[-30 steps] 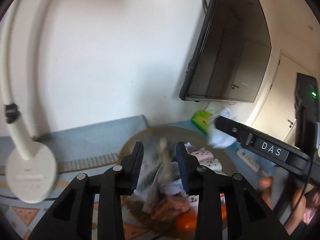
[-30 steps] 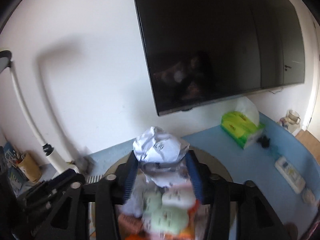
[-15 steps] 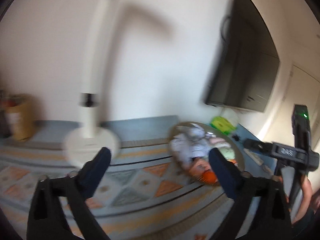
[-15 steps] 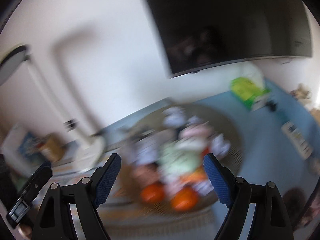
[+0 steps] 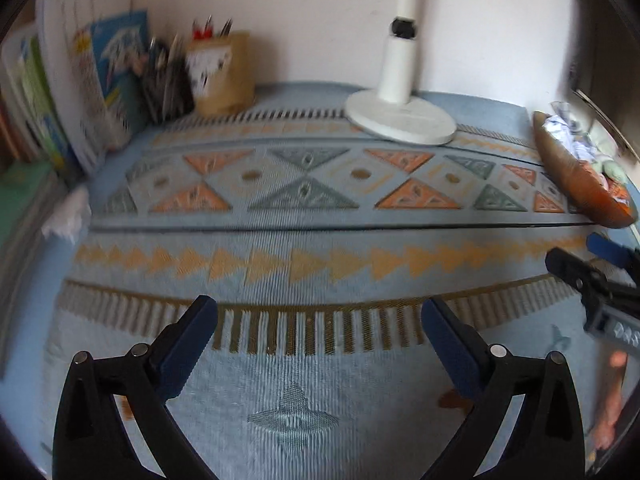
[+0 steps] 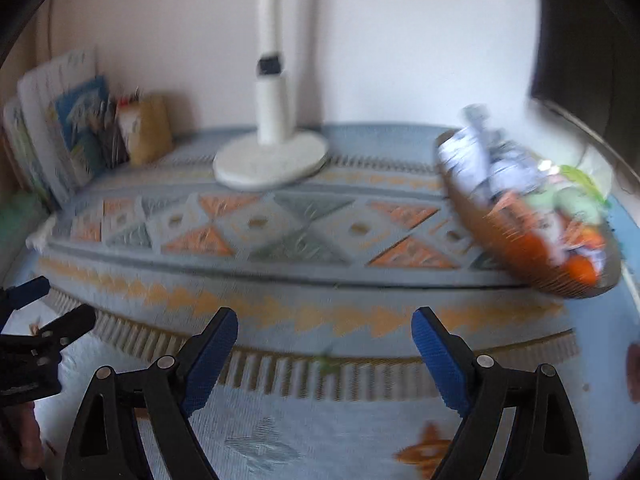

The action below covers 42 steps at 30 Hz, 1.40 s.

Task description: Organize objects

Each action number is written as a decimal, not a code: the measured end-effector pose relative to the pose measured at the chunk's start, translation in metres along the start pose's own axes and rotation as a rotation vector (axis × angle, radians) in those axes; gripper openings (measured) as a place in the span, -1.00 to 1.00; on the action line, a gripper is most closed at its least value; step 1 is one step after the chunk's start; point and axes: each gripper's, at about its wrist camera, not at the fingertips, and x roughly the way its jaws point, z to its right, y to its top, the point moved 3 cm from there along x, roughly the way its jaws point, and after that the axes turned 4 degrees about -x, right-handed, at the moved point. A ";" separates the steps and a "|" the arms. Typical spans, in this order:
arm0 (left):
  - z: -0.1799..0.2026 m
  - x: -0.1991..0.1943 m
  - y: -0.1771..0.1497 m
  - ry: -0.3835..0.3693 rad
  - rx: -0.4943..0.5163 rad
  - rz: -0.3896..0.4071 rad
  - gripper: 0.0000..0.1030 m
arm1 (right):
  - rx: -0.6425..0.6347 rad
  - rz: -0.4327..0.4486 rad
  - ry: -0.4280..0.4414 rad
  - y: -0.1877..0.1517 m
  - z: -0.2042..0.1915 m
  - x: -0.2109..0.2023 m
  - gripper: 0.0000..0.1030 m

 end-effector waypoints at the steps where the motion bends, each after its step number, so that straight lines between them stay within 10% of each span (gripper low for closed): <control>1: -0.001 0.003 0.000 -0.001 -0.011 -0.011 0.98 | -0.008 0.002 -0.006 -0.002 -0.002 0.003 0.70; 42: 0.000 0.017 -0.002 0.059 -0.005 -0.083 1.00 | 0.036 -0.170 -0.001 -0.010 0.005 0.038 1.00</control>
